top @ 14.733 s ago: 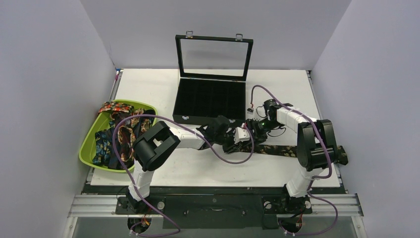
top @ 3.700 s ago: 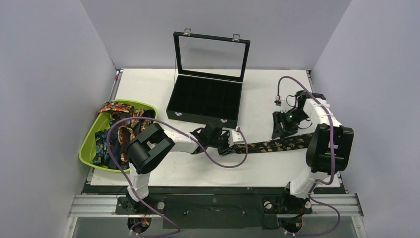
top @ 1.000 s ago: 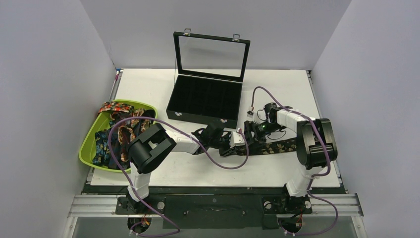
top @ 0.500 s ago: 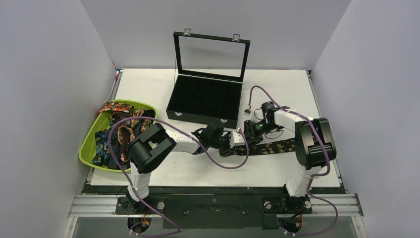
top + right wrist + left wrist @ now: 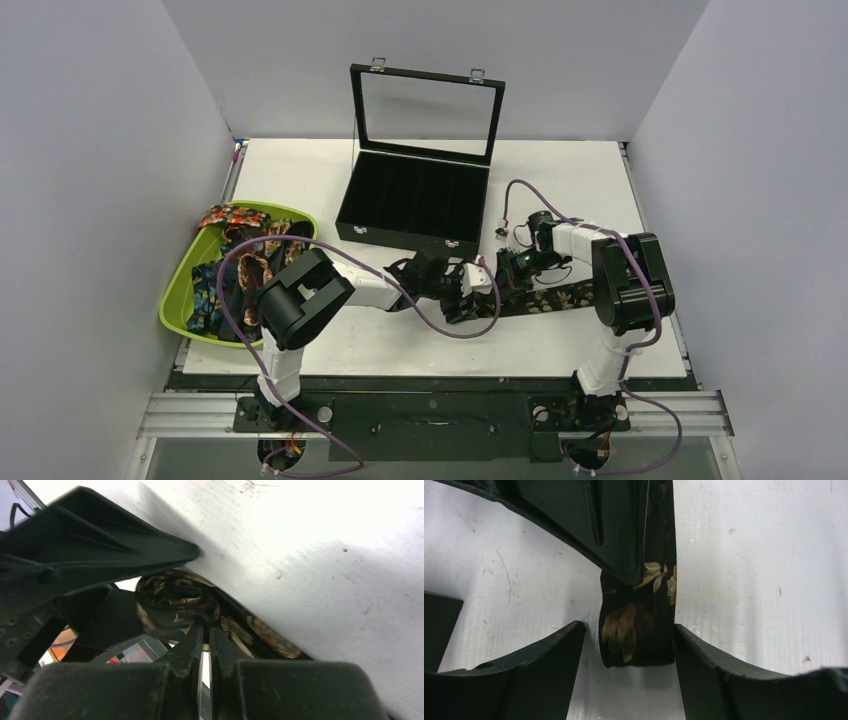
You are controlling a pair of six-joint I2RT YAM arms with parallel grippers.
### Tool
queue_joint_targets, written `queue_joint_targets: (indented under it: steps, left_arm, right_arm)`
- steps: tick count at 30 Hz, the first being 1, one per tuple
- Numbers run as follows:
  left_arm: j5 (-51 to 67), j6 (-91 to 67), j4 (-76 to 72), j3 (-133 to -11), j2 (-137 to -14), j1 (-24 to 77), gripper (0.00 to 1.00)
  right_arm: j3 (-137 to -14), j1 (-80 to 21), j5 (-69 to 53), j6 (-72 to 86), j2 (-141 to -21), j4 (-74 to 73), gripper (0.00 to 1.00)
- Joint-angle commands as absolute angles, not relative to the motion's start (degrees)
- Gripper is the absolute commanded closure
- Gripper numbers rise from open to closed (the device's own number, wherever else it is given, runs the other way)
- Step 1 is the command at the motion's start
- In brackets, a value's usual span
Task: Roll the ties
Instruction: Roll the tie at the center of the board.
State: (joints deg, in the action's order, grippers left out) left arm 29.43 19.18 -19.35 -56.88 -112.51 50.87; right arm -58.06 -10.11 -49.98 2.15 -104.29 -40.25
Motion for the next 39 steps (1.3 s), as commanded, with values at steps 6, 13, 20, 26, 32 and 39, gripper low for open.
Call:
queue_joint_targets:
  steps: [6,13,20,26,32,39]
  left_arm:
    - [30.42,14.27,-24.25,-52.23,-107.54,50.45,0.25]
    - [30.14,4.04,-29.56,-53.79,-109.4,50.53,0.21]
    - [29.36,-7.85,-32.09,-55.85,-113.9,51.64,0.3]
    - [26.36,-2.69,-28.29,-53.75,-114.5,52.22,0.74]
    - [22.27,3.3,-26.36,-49.7,-113.02,51.19,0.85]
    - [19.49,0.64,-25.61,-49.75,-112.45,47.45,0.88]
  right_arm:
    - [-57.83,-11.43,-40.27,0.44,-106.89,-41.48,1.0]
    - [-57.95,-12.67,-39.42,0.48,-107.14,-41.64,1.0]
    - [-57.77,-12.76,-39.45,0.64,-106.8,-41.19,1.0]
    - [-59.52,-12.56,-41.54,0.74,-105.48,-40.64,1.0]
    - [-64.6,-8.36,-43.25,-4.26,-100.01,-50.89,0.67]
    - [-63.02,-7.56,-47.37,-4.29,-99.99,-55.74,0.75]
